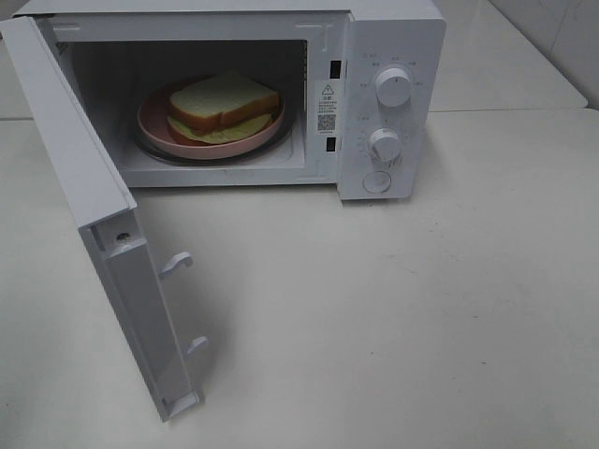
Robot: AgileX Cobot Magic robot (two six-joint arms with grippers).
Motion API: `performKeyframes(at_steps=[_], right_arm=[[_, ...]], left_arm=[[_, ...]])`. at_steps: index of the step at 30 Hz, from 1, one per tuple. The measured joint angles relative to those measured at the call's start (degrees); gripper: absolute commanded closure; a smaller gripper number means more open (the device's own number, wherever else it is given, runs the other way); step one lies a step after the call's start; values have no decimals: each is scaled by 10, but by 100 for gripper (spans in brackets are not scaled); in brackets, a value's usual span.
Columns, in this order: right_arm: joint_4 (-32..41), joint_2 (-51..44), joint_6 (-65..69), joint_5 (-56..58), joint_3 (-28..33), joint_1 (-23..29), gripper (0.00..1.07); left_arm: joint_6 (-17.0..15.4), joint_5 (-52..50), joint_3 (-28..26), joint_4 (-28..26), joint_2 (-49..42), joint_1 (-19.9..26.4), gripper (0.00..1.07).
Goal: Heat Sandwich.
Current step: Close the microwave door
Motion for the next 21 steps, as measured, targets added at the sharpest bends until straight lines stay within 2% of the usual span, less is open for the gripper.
performKeyframes(at_steps=[1, 3, 9, 12, 13, 16, 17, 21], right_arm=[[0, 0, 0, 0, 0, 0, 31], [0, 0, 0, 0, 0, 0, 31], [0, 0, 0, -1, 0, 0, 31], [0, 0, 0, -1, 0, 0, 31], [0, 0, 0, -1, 0, 0, 31], [0, 0, 0, -1, 0, 0, 31], [0, 0, 0, -1, 0, 0, 31], [0, 0, 0, -1, 0, 0, 31]], left_arm=[[0, -9, 0, 0, 17, 0, 91], [0, -26, 0, 3, 46, 0, 106], [0, -133, 14, 22, 128, 0, 107], [0, -216, 46, 25, 158, 0, 107], [0, -280, 70, 25, 172, 0, 107], [0, -341, 96, 25, 186, 0, 107], [0, -409, 123, 25, 197, 0, 107], [0, -503, 157, 25, 212, 0, 107]])
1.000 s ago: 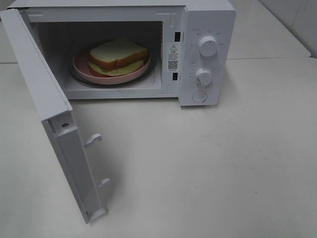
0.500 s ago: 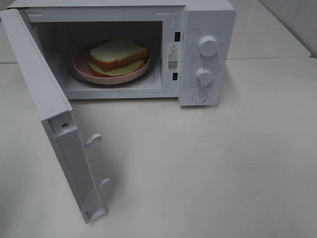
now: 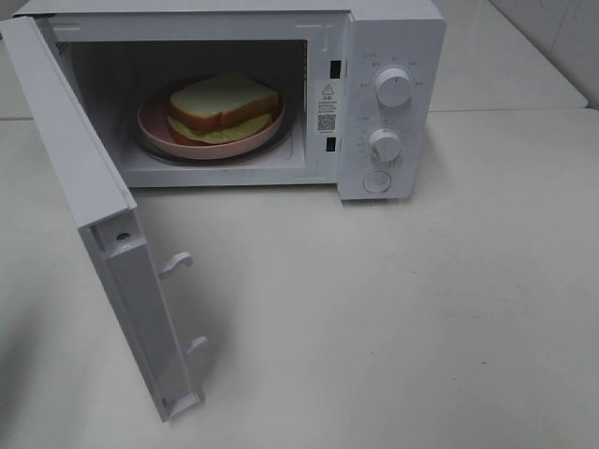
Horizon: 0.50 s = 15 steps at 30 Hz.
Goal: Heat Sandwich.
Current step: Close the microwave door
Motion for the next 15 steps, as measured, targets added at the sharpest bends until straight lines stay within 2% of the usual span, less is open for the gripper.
performKeyframes(at_steps=[1, 3, 5, 15], right_arm=[[0, 0, 0, 0, 0, 0, 31], [0, 0, 0, 0, 0, 0, 31], [0, 0, 0, 0, 0, 0, 31], [0, 0, 0, 0, 0, 0, 31]], left_arm=[[0, -65, 20, 2, 13, 0, 107], [0, -89, 27, 3, 20, 0, 107], [0, -160, 46, 6, 45, 0, 107], [0, -290, 54, 15, 172, -7, 107]])
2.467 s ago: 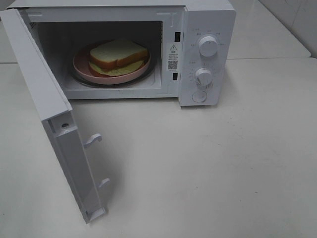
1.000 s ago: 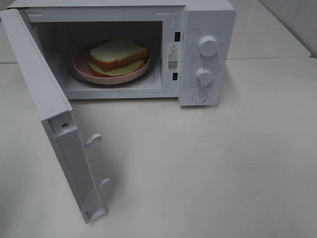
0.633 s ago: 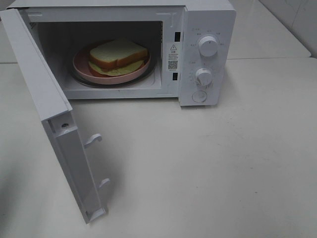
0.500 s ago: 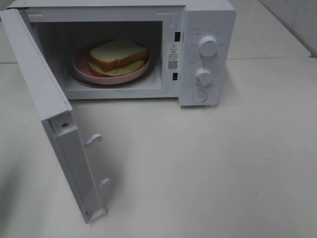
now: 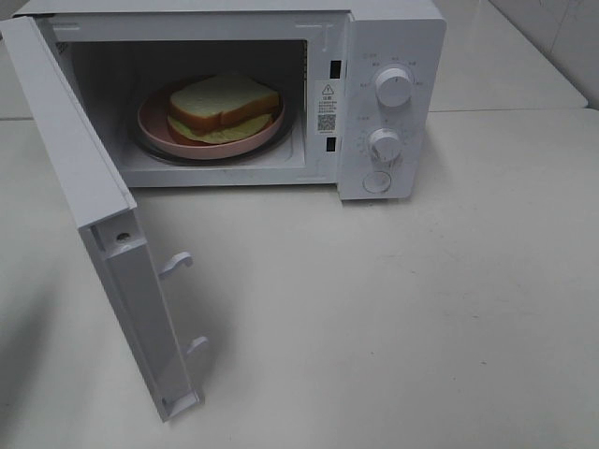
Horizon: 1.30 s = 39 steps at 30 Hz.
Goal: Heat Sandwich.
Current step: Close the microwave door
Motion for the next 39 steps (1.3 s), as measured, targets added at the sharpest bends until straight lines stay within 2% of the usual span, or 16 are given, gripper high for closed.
performKeyframes(at_steps=[3, 9, 15, 19, 25, 39], right_arm=[[0, 0, 0, 0, 0, 0, 31], [0, 0, 0, 0, 0, 0, 31], [0, 0, 0, 0, 0, 0, 31], [0, 0, 0, 0, 0, 0, 31], [0, 0, 0, 0, 0, 0, 31], [1, 0, 0, 0, 0, 0, 31]], left_arm=[[0, -23, 0, 3, 28, -9, 107], [0, -82, -5, 7, 119, -56, 107], [0, -110, -11, 11, 156, -82, 107], [0, -129, -26, 41, 184, -111, 107], [-7, -164, -29, 55, 220, -119, 107], [-57, -250, -74, 87, 317, -120, 107]])
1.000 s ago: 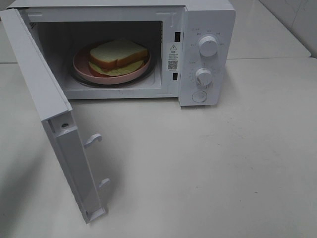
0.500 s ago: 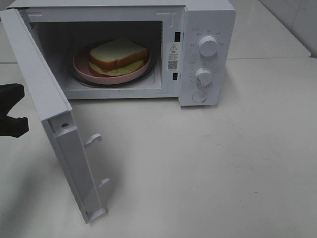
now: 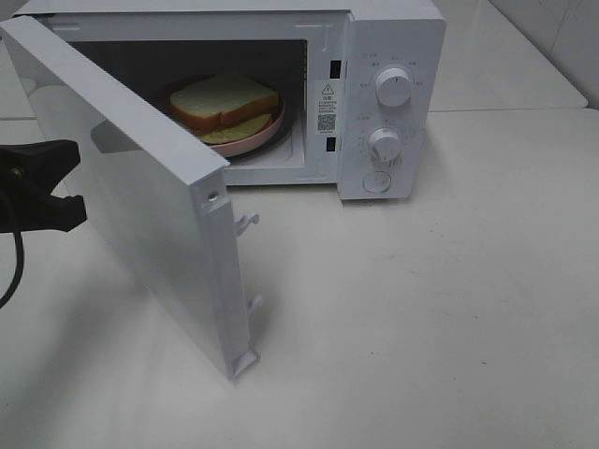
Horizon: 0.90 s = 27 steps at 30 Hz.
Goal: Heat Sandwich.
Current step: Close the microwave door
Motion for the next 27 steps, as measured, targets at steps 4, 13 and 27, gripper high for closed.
performKeyframes(at_steps=[4, 13, 27], right_arm=[[0, 0, 0, 0, 0, 0, 31], [0, 0, 0, 0, 0, 0, 31], [0, 0, 0, 0, 0, 0, 31]], left_arm=[[-2, -14, -9, -1, 18, -2, 107], [16, -28, -74, -62, 91, -87, 107], [57, -30, -187, -179, 171, -163, 107]])
